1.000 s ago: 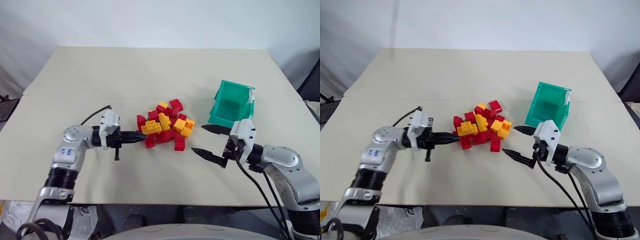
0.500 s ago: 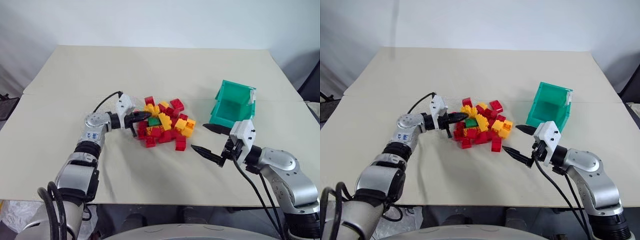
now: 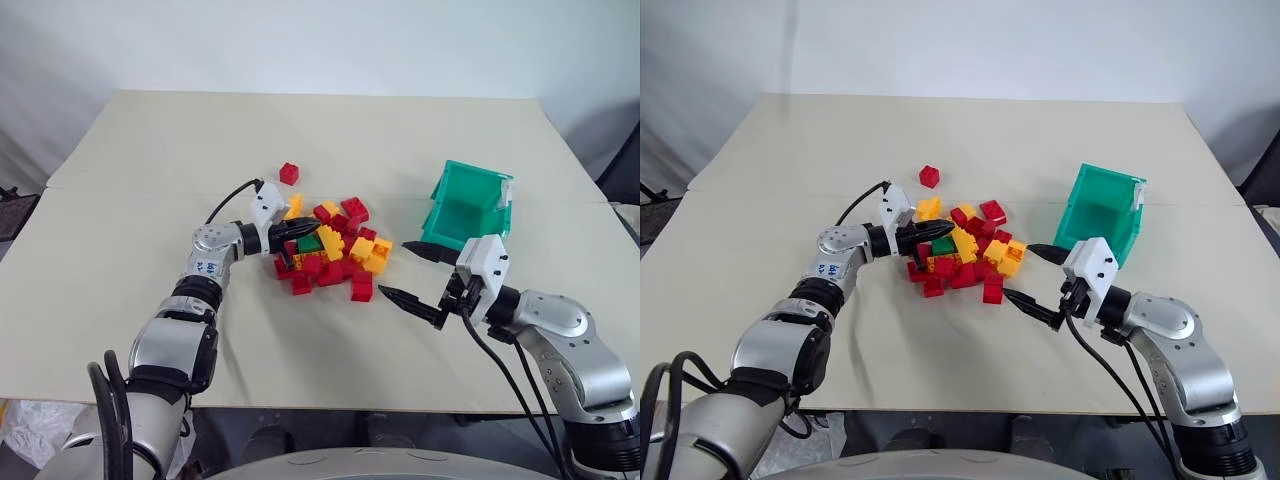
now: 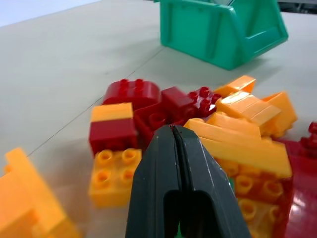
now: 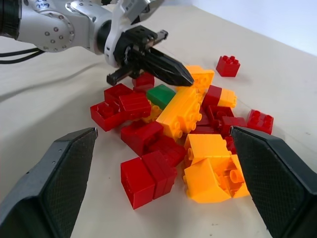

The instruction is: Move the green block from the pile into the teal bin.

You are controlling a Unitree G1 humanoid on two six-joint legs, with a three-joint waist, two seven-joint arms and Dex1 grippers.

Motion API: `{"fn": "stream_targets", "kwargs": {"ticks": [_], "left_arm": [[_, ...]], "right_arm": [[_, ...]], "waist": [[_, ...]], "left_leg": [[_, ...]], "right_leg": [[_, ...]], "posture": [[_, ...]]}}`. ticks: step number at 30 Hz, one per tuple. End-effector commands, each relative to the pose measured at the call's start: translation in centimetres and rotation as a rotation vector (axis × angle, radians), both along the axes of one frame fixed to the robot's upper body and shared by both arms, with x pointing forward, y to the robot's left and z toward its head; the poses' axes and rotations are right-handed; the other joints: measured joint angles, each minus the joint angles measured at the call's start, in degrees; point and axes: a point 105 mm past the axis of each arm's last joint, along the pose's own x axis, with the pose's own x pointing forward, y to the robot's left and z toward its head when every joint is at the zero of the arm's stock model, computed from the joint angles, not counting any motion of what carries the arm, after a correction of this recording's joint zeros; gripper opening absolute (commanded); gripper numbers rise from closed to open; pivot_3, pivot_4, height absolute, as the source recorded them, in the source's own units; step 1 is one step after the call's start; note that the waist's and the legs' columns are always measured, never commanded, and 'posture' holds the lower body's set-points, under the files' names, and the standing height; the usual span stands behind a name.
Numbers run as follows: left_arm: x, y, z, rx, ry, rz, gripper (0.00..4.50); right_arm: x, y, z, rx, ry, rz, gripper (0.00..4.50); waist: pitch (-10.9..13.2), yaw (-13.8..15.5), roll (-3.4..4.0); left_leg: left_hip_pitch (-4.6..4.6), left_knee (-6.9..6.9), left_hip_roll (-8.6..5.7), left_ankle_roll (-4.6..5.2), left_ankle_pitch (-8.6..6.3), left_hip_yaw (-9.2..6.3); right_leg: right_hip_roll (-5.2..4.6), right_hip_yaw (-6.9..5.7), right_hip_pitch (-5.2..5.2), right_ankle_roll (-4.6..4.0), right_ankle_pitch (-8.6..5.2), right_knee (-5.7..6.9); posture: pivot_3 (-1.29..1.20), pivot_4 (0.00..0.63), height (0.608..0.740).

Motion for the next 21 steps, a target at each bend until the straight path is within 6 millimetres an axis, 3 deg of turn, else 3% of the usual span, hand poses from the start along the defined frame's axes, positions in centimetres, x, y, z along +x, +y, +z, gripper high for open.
{"fn": "stream_targets", "kwargs": {"ticks": [1,6,12,15,21], "left_arm": [[0.0,1.5,0.8,0.091,0.014,-0.015,0.42],[-2.4,4.0,2.0,0.179,0.06,-0.155,1.78],[-4.2,7.2,3.6,0.305,0.081,-0.165,3.58],[-5.4,7.7,4.1,0.344,0.096,-0.189,4.47],[-4.7,6.2,4.8,0.362,0.062,-0.159,4.49]], "right_arm": [[-0.1,-0.1,0.9,0.007,-0.039,0.007,4.5],[0.1,-0.3,0.8,0.001,-0.038,0.006,4.5],[0.4,-0.2,0.8,-0.001,-0.037,0.017,4.5],[0.6,-0.1,0.8,0.0,-0.039,0.021,4.5],[0.9,0.0,0.8,0.002,-0.043,0.026,4.5]], "waist": [[0.0,-0.09,0.0],[0.01,-0.12,0.01],[0.02,0.09,0.02],[0.03,-0.05,0.03],[0.03,0.19,0.03]], "left_leg": [[0.0,0.0,0.0,-0.01,0.0,0.0],[0.0,-0.01,0.02,-0.03,0.01,0.0],[-0.01,0.01,0.01,-0.01,0.0,-0.04],[-0.01,0.0,0.02,-0.02,0.0,-0.03],[-0.01,0.04,0.0,-0.01,-0.01,-0.04]], "right_leg": [[0.01,0.0,0.0,0.0,0.0,0.01],[0.02,0.01,-0.02,-0.01,0.0,0.02],[-0.01,0.02,0.0,-0.01,-0.01,0.02],[0.0,0.04,-0.01,-0.03,-0.02,0.03],[-0.01,0.04,0.01,-0.04,-0.02,0.05]], "posture": [[0.0,0.15,0.74],[0.0,0.15,0.74],[0.0,0.15,0.74],[0.0,0.15,0.74],[0.0,0.15,0.74]]}}
